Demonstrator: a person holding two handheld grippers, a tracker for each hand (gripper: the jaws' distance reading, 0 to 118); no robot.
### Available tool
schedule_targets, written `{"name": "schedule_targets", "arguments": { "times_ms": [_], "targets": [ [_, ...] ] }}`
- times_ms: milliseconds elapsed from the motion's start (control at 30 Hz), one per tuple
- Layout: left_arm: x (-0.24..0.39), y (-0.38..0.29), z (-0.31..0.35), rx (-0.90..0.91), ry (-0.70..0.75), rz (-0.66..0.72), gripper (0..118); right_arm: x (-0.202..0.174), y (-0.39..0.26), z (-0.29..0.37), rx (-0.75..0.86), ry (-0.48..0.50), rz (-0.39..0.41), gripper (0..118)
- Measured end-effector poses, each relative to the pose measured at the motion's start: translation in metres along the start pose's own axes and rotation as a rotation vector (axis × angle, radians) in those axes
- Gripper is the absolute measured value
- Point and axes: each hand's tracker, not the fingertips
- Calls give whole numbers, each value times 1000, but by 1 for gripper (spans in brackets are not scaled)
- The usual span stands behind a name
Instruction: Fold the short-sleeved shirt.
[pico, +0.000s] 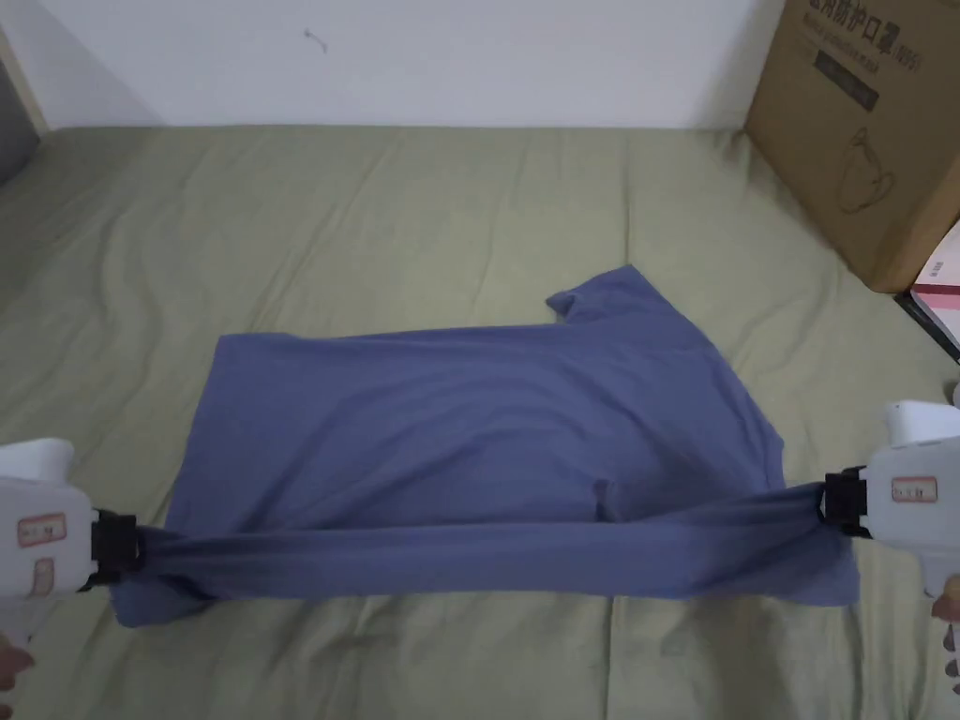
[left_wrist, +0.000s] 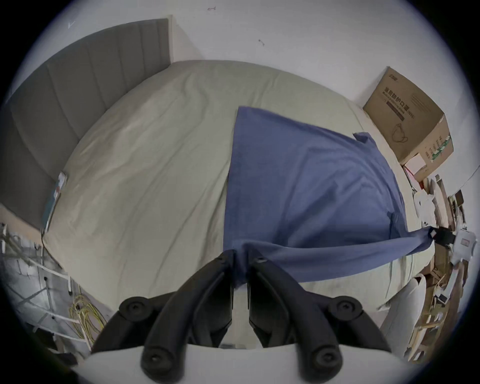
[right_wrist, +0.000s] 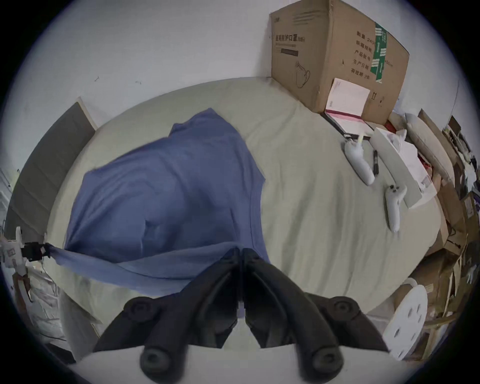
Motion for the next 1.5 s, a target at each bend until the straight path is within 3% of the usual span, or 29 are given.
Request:
{"name": "schedule_targets", "arguments": {
  "times_ms": [233,267,300,333,367,400,433,500,533,567,600,633,667,733,767,867,967,1067,1100,1133,1233,1300,1367,1433,1467,1500],
  "targets": [
    [20,52,-72,-58,63,-64,11,-9,43,-79,-75,-29,-31,3],
    [21,52,-79,-54,68,-57,21,-10,43,-86,-83,-32,-51,6],
    [21,52,-83,-57,76,-46,38,-11,43,-90,-86,-39,-60,19],
    [19,51,-85,-59,94,-32,64,-11,41,-90,-83,-41,-65,45],
    [16,50,-86,-64,100,-25,98,-10,39,-89,-72,-43,-80,83],
    [12,47,-84,-72,101,-17,111,-9,38,-88,-69,-36,-84,90],
    [9,44,-80,-75,100,-11,112,-9,37,-86,-61,-33,-89,89],
    [3,36,-64,-34,81,-4,109,-9,36,-68,-18,-13,-70,87],
    [1,33,-57,-31,83,-4,106,-10,35,-60,-11,-13,-46,76],
    [-1,27,-48,-21,81,1,87,-12,32,-51,22,-12,-7,43],
    [-4,19,-38,-5,71,10,56,-17,27,-40,55,-19,26,19],
    [-5,12,-31,3,43,17,56,-20,24,-34,59,-30,48,19],
    [-6,4,-25,4,15,19,43,-21,17,-29,66,-18,48,13],
    [-6,-18,-22,-4,18,25,2,-23,2,-18,78,66,6,7],
    [-6,-29,-21,-14,15,32,2,-25,-6,-16,72,76,-4,0],
    [-12,-45,-29,-28,-57,79,2,-32,-24,-18,30,57,14,0],
    [-16,-42,-42,-65,1,94,6,-33,-37,-25,-22,67,13,0],
    [-25,-30,-54,-41,13,145,58,-31,-45,-25,-22,70,1,0],
    [-29,-26,-61,-52,4,185,68,-30,-47,-24,-26,75,-12,0],
    [-32,-22,-67,-66,2,197,75,-27,-49,-23,-28,82,-30,0],
    [-29,-17,-80,-101,1,210,78,-21,-53,-20,-32,97,-75,0],
    [-22,-21,-89,-113,14,155,72,-19,-55,-19,-34,96,-81,0],
    [-12,-24,-91,-123,151,32,37,-17,-57,-20,-43,83,-79,0],
    [-13,-18,-77,-91,85,60,6,-14,-59,-20,-46,77,-80,0],
    [-18,-18,-80,-91,92,62,6,-12,-59,-21,-47,77,-80,3],
    [-23,-17,-81,-93,86,57,6,-10,-59,-21,-48,70,-77,15]
  ]
}}
